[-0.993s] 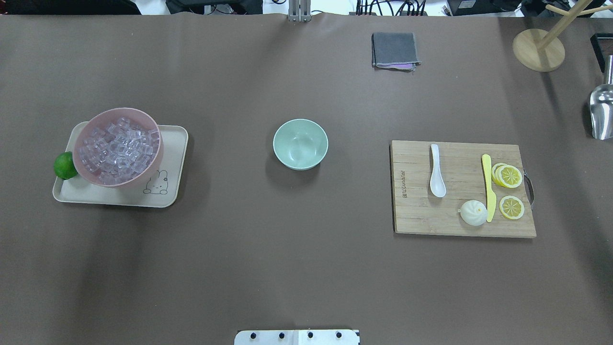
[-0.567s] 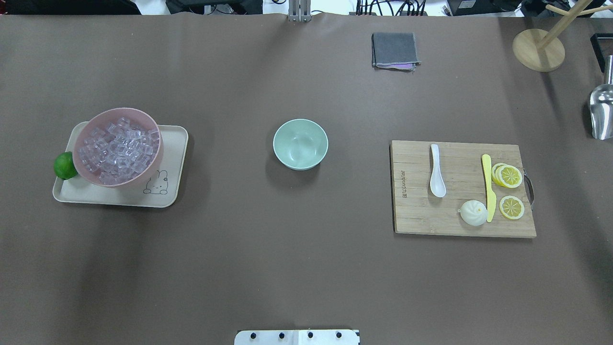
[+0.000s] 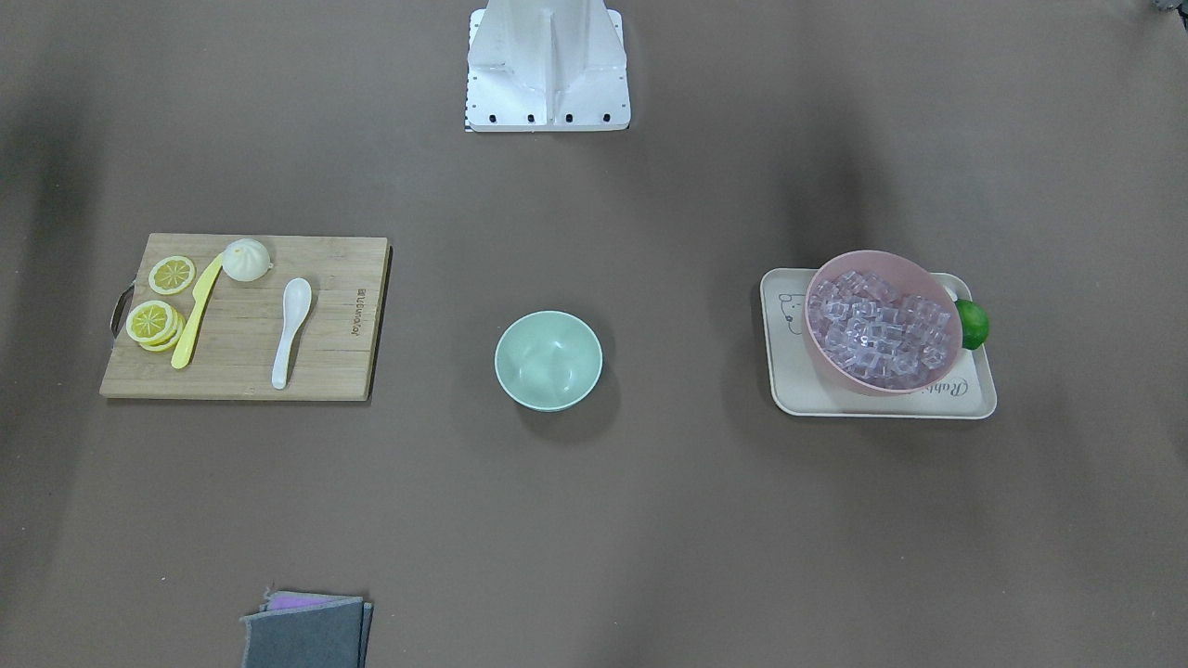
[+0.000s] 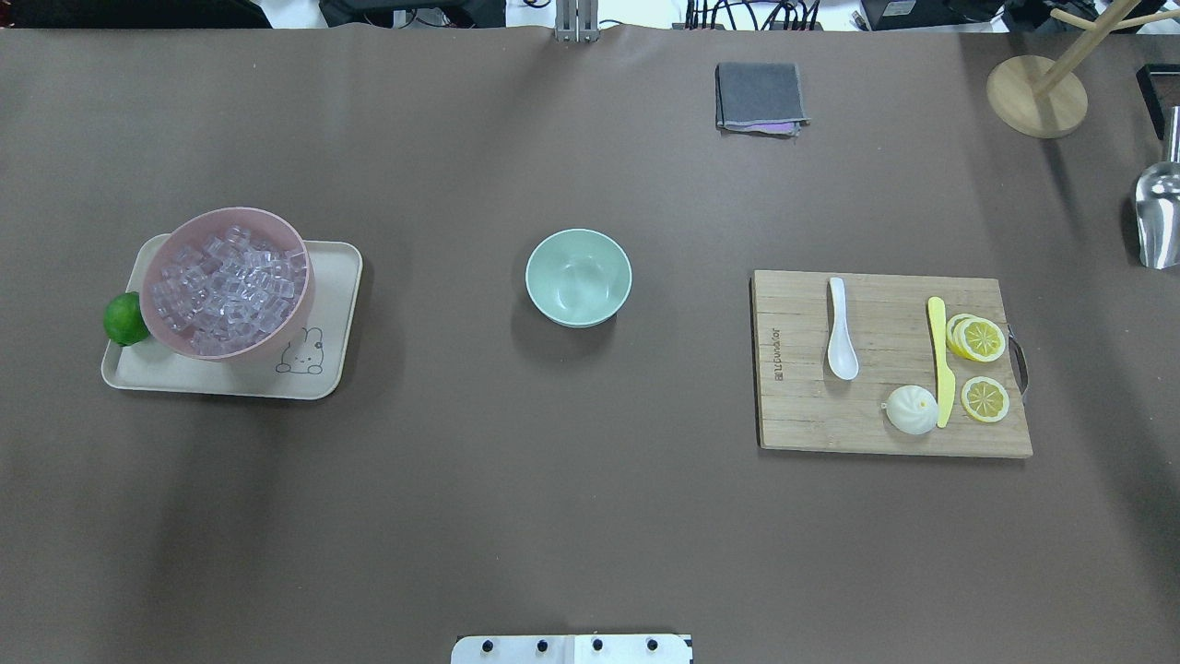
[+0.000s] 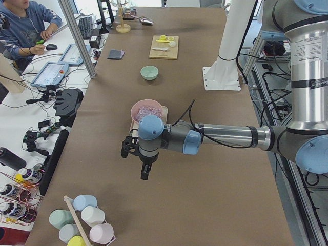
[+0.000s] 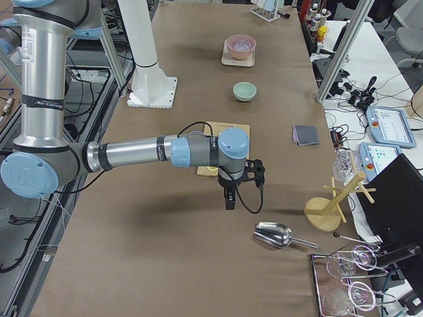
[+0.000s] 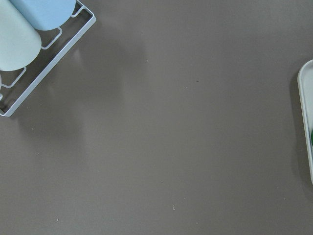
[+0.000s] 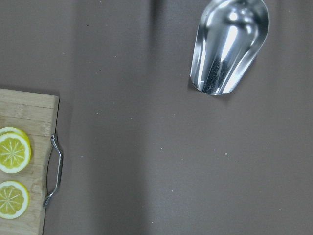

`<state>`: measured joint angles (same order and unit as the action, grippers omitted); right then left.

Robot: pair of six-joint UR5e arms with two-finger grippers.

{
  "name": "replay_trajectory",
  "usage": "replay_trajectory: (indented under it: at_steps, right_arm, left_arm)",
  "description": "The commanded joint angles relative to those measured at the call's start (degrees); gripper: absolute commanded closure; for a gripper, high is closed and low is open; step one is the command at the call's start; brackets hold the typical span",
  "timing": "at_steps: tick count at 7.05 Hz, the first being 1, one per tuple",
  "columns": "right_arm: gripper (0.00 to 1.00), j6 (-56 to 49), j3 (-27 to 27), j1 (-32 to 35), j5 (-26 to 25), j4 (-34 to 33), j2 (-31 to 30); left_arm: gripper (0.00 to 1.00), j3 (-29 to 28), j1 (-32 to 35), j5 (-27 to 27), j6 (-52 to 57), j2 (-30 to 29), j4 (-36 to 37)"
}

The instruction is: Put spoon and ice into bowl

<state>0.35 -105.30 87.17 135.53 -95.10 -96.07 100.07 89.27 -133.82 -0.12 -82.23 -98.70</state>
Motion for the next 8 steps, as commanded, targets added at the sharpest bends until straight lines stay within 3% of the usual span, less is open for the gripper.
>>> replay_trajectory:
  at_steps: [1,6,8]
  right_arm:
    - [0.0,0.2,0.1,-0.1,0.1,0.0,0.1]
    - [0.0,11.9,-6.1,-8.5,0.8,0.0,2.7]
    - [0.01,25.0,-7.0,-14.7,0.6,0.1,7.9]
  left_arm:
    - [0.02,-0.3,0.0,0.0,-0.2,0.4,-5.4]
    - [0.02,0.2,-1.0,-0.4,-3.1,-1.5,-6.1]
    - [0.02,0.2,-1.3,-0.9,-5.9,-1.7,-6.2]
